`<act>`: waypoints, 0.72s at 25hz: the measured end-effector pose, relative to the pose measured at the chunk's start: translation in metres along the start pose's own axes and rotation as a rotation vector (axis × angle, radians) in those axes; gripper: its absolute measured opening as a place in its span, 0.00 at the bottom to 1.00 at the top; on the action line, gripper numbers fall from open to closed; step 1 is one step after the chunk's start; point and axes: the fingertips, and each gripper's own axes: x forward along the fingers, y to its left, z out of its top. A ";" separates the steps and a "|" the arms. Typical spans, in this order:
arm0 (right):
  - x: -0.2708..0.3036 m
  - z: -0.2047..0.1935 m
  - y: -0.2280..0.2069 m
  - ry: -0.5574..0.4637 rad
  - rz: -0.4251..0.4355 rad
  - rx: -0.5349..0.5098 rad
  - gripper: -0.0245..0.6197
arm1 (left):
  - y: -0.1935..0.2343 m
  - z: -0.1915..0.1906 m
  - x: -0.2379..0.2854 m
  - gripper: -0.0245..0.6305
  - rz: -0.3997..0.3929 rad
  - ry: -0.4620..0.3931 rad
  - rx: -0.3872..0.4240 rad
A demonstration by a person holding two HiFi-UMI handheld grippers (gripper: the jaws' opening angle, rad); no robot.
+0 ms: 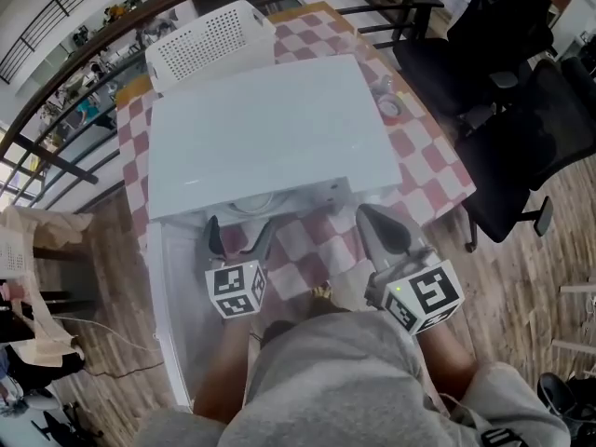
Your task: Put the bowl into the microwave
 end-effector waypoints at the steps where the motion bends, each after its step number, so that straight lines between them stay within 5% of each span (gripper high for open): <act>1: -0.003 0.000 -0.002 0.000 -0.014 -0.002 0.03 | -0.005 0.003 -0.008 0.82 -0.013 -0.014 -0.021; 8: -0.022 -0.002 0.012 0.003 -0.065 -0.004 0.03 | -0.048 0.033 -0.063 0.61 -0.146 -0.132 -0.026; 18: -0.048 -0.008 0.050 -0.009 -0.120 -0.002 0.03 | -0.050 0.053 -0.122 0.06 -0.227 -0.202 -0.034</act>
